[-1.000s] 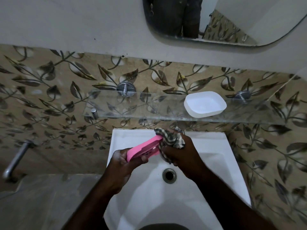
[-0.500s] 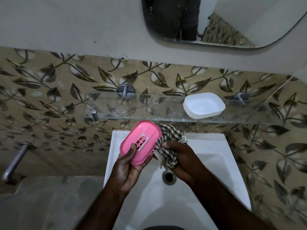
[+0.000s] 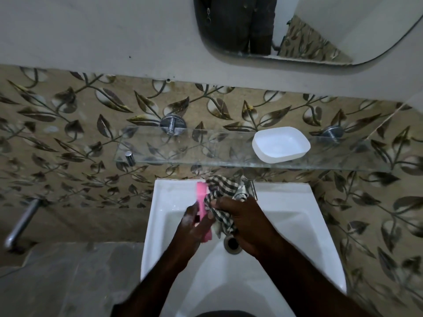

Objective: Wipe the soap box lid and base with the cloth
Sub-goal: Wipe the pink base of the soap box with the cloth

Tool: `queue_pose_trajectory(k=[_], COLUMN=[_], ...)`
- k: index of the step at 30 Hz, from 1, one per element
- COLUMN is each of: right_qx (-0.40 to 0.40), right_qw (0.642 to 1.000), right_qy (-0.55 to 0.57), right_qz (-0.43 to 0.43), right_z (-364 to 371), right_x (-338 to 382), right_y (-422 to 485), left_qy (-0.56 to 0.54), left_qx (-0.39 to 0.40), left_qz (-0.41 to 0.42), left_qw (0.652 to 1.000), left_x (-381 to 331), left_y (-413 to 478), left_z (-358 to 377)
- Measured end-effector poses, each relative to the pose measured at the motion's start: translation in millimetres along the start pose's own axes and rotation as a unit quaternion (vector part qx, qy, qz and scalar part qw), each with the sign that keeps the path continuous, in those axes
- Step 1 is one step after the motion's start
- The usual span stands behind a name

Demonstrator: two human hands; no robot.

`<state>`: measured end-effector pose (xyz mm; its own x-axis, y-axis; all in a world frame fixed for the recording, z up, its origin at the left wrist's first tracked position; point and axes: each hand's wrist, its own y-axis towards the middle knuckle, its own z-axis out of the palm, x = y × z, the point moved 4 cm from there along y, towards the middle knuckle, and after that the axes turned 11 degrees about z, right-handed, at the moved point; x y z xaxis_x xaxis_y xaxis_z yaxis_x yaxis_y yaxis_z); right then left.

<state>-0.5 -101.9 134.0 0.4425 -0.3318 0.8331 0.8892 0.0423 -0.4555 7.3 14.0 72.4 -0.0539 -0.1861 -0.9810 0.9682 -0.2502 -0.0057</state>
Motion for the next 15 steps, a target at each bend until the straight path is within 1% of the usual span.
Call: queue_pose_trajectory(k=[1, 3, 5, 6, 8, 11, 12, 13, 15], right_qx=[0.002, 0.004, -0.017, -0.029, -0.053, -0.046, -0.072, -0.109, -0.153], right_qw=[1.000, 1.000, 0.999, 0.997, 0.994, 0.987, 0.974, 0.947, 0.863], right_qy=[0.000, -0.011, -0.049, -0.067, -0.093, -0.149, -0.202, -0.280, -0.429], right_qz=[0.010, 0.013, -0.005, -0.012, -0.027, -0.047, -0.071, -0.111, -0.216], right_z=[0.9, 0.5, -3.5, -6.8, -14.5, -17.0, -17.4, -16.4, -2.7], right_x=[-2.6, -7.1, -7.8, -5.6, 3.4, 15.9, 19.2, 22.4, 24.3], right_y=[-0.7, -1.0, -3.4, -5.4, -9.6, -10.0, -7.8, -6.4, -7.0], left_qy=[-0.039, -0.170, -0.286, -0.342, -0.400, -0.412, -0.408, -0.393, -0.351], left_qx=[0.011, 0.016, 0.011, 0.010, -0.002, 0.015, 0.028, 0.039, 0.047], left_qz=[-0.024, -0.063, -0.102, -0.118, -0.138, -0.150, -0.152, -0.152, -0.146], left_qw=[0.999, 0.983, 0.953, 0.932, 0.906, 0.898, 0.900, 0.906, 0.924], left_x=[3.4, 4.1, 3.6, 3.2, 4.1, 4.5, 2.4, 1.6, -4.8], left_y=[-2.2, -6.1, -6.9, -6.6, -5.6, -4.0, -4.1, -3.9, -3.8], left_z=[3.3, 9.4, 10.5, 9.3, 2.6, -4.5, -3.1, -1.3, 5.5])
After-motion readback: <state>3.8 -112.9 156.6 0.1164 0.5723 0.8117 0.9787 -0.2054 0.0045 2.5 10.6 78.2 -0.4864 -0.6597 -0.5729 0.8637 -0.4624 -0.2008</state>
